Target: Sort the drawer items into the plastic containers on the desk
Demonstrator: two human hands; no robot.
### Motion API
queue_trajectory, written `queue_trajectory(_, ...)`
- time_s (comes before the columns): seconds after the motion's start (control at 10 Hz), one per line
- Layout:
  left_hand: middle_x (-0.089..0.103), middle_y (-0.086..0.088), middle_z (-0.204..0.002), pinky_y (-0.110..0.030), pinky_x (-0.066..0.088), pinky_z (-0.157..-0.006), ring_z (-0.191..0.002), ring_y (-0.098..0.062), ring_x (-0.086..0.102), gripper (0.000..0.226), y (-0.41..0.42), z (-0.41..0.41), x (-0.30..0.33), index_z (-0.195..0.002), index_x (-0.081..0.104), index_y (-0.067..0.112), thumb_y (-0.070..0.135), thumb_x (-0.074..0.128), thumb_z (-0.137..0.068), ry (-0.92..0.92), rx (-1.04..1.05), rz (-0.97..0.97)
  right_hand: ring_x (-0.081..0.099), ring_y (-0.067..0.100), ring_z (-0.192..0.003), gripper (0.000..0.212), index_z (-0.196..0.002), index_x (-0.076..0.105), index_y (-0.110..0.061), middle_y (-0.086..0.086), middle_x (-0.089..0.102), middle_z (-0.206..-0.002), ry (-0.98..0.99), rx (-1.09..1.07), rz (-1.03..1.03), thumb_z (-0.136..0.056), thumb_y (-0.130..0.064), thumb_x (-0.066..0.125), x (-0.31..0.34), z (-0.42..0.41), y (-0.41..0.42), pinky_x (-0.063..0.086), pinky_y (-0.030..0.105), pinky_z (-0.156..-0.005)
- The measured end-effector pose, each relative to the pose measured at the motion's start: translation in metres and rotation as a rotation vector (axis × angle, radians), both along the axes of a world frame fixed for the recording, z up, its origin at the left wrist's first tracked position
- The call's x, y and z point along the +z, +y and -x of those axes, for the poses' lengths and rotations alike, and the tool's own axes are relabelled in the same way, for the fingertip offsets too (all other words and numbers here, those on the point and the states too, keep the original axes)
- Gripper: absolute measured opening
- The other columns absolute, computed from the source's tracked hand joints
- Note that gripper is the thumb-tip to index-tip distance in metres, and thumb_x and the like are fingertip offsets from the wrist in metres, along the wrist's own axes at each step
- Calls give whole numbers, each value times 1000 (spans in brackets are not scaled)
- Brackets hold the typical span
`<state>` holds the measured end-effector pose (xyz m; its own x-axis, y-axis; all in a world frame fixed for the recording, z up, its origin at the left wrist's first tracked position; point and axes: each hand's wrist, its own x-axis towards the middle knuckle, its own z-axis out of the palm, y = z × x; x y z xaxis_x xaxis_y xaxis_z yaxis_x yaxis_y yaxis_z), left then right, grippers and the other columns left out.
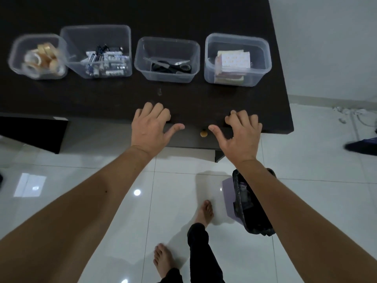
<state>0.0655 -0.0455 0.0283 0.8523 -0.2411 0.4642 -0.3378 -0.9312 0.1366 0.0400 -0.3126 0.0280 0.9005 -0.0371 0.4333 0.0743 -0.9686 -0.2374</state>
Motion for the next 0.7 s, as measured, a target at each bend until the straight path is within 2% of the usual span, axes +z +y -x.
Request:
queue_trajectory(0.3,55,-4,-87,-40,49,-67,-85,-30,55,47,-14,7,17,-84,60,15,60,60,-96,159,83,-38,53,31,-94,45,-98,69,-17,6,67,-117,152,8,22,-97,-62,62,14,4,3,45,45,-76)
queue_trajectory(0.4,56,-1,-88,-35,48,-55,-85,-27,56,41,-18,7,28,-85,61,16,55,68,-93,183,95,-85,56,31,-98,33,-100,69,-21,5,67,-122,266,26,67,-96,-53,64,27,5,2,48,44,-77)
queue_trajectory(0.5,57,2,-88,-28,44,-43,-84,-23,56,40,-23,6,37,-82,64,17,56,61,-93,218,108,-130,56,32,-108,25,-109,65,-25,4,63,-134,421,64,103,-92,-43,68,46,6,4,52,47,-81)
queue_trajectory(0.6,62,-1,-85,-31,58,-55,-81,-23,57,55,-25,4,37,-77,69,18,55,36,-99,268,82,-173,38,35,-141,48,-144,48,-24,5,32,-165,764,201,114,-99,-38,58,85,-4,-1,43,49,-110)
queue_trajectory(0.7,67,-6,-89,-29,62,-58,-83,-22,59,51,-13,8,27,-77,77,15,54,46,-84,380,38,-125,18,33,-156,65,-158,33,-23,0,9,-174,966,299,55,-100,-32,62,119,-17,-15,32,49,-123)
